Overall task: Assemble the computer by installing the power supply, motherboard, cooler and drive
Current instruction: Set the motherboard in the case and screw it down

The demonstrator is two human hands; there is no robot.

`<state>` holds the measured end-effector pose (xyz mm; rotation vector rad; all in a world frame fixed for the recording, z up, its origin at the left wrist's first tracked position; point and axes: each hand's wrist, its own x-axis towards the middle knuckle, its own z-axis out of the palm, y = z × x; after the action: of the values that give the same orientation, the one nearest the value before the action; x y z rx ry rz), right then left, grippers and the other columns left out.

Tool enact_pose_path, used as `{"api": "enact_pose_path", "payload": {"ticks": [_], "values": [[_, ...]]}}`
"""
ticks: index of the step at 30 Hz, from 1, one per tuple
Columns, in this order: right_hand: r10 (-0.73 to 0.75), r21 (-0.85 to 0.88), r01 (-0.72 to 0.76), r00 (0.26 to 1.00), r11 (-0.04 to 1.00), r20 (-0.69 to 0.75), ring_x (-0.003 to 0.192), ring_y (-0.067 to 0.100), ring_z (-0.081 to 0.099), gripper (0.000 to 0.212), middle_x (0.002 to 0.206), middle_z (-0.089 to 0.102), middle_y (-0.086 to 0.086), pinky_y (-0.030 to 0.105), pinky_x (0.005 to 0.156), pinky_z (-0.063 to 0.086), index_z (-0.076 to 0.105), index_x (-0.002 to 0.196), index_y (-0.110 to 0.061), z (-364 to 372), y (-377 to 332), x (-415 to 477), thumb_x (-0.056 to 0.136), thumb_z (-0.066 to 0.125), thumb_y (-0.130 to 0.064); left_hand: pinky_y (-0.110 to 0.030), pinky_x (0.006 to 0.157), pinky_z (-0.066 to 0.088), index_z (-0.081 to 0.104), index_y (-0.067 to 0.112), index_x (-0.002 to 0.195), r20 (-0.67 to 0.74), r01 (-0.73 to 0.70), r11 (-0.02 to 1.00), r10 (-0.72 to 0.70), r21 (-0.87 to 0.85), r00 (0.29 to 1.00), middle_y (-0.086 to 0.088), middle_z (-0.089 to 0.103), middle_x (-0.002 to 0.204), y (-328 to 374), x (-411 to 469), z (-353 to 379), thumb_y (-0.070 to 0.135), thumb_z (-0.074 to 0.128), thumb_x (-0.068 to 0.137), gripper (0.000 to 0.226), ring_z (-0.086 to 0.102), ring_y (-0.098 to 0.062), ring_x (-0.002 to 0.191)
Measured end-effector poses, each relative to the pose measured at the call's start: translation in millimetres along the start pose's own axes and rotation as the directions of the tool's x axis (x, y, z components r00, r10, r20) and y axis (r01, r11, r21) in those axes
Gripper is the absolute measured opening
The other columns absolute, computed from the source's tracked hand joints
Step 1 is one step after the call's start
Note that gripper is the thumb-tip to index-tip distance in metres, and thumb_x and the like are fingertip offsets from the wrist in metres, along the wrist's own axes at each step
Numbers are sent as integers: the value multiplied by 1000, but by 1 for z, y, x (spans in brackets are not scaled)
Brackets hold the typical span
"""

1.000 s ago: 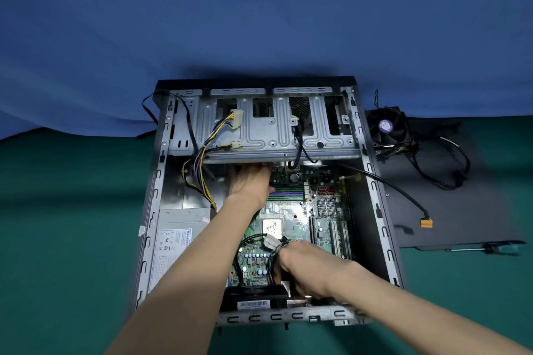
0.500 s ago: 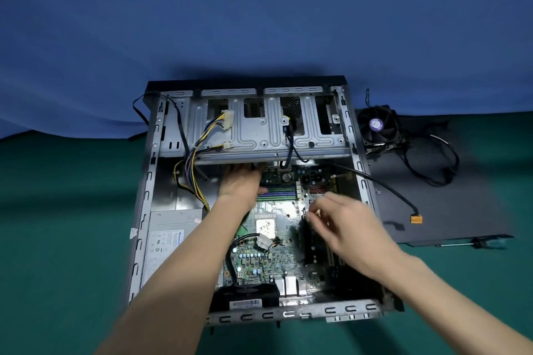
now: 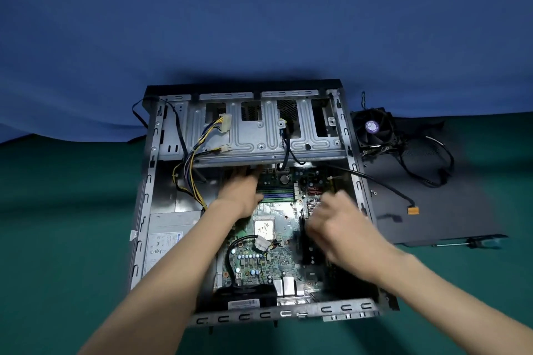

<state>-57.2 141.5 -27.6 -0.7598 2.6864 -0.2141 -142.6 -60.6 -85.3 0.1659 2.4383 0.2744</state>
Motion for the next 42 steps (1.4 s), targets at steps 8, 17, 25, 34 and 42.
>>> {"api": "enact_pose_path", "payload": {"ticks": [8,17,25,34,42], "values": [[-114,434,-248,747,866,655,135,21,39,47,149,38,-1,35,114,31,49,139,-28,24,-52,24,99,45,-6,-42,98,41,9,5,149,58,242,970,-240,-29,969,-25,42,137,1,-37,8,9,53,94,70,45,-38,125],[-57,393,-239,791,888,609,112,18,55,30,128,55,7,22,94,43,58,123,-6,32,-59,21,95,51,-2,-40,88,46,4,16,150,-36,242,970,-242,6,970,-23,36,139,4,-41,18,-7,51,86,83,51,-38,118],[-8,375,-274,798,886,603,113,19,54,31,129,54,5,28,99,43,60,120,-13,34,-58,25,92,55,-1,-44,97,43,8,11,146,139,204,976,-192,-80,972,-26,18,148,7,-74,20,38,65,86,87,44,-40,125],[50,325,-291,809,900,586,101,20,51,29,119,49,6,30,91,46,57,112,-12,38,-57,27,87,57,1,-41,85,53,57,9,93,211,195,913,-124,-357,969,-10,67,103,11,-85,44,18,74,82,22,64,-25,96],[77,356,-334,814,873,576,102,19,54,24,119,52,6,26,88,48,59,102,-12,38,-56,27,85,57,5,-26,47,44,49,8,91,159,202,761,-131,-617,979,-9,70,66,0,-88,49,-1,61,88,15,49,-11,35]]}}
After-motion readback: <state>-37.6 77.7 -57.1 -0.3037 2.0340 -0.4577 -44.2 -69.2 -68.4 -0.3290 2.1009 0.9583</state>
